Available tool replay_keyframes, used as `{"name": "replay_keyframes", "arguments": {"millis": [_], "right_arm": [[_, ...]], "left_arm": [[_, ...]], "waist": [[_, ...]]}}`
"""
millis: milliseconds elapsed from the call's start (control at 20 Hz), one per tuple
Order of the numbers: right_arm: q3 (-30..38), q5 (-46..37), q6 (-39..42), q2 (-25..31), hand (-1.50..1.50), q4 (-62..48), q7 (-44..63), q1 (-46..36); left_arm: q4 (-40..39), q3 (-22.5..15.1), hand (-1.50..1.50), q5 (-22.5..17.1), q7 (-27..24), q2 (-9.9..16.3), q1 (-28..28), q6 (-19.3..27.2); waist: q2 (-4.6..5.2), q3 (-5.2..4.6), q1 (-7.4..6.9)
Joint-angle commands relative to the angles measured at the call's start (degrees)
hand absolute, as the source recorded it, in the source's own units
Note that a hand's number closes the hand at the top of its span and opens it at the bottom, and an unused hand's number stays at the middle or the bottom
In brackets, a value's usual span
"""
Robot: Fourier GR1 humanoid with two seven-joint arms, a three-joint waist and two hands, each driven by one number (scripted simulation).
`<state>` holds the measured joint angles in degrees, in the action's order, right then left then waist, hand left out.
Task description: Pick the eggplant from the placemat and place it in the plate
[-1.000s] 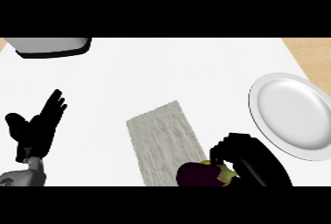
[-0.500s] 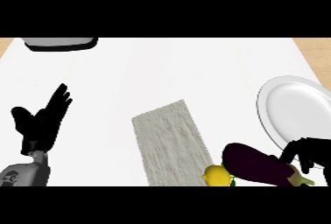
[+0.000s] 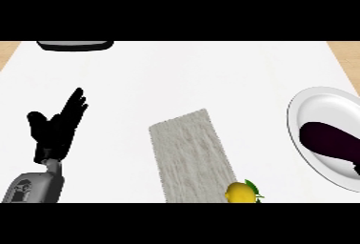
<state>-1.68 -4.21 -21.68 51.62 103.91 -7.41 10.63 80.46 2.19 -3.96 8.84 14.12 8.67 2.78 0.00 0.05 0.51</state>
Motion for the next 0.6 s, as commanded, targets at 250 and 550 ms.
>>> {"name": "replay_keyframes", "arguments": {"millis": [250,550], "right_arm": [[2.09,-2.73,9.88,-0.05,1.50,-28.42,-15.80,-7.55],[-1.17,-1.26,23.08,-0.68,-1.50,-40.90,-15.83,-17.17]], "left_arm": [[-0.16,-0.28,0.00,0.51,0.39,-0.85,1.58,-0.81],[-0.29,0.21,0.00,0.20,-0.40,-0.64,1.28,-1.98]], "waist": [[0.25,0.04,-1.22],[0.29,0.01,-1.55]]}}
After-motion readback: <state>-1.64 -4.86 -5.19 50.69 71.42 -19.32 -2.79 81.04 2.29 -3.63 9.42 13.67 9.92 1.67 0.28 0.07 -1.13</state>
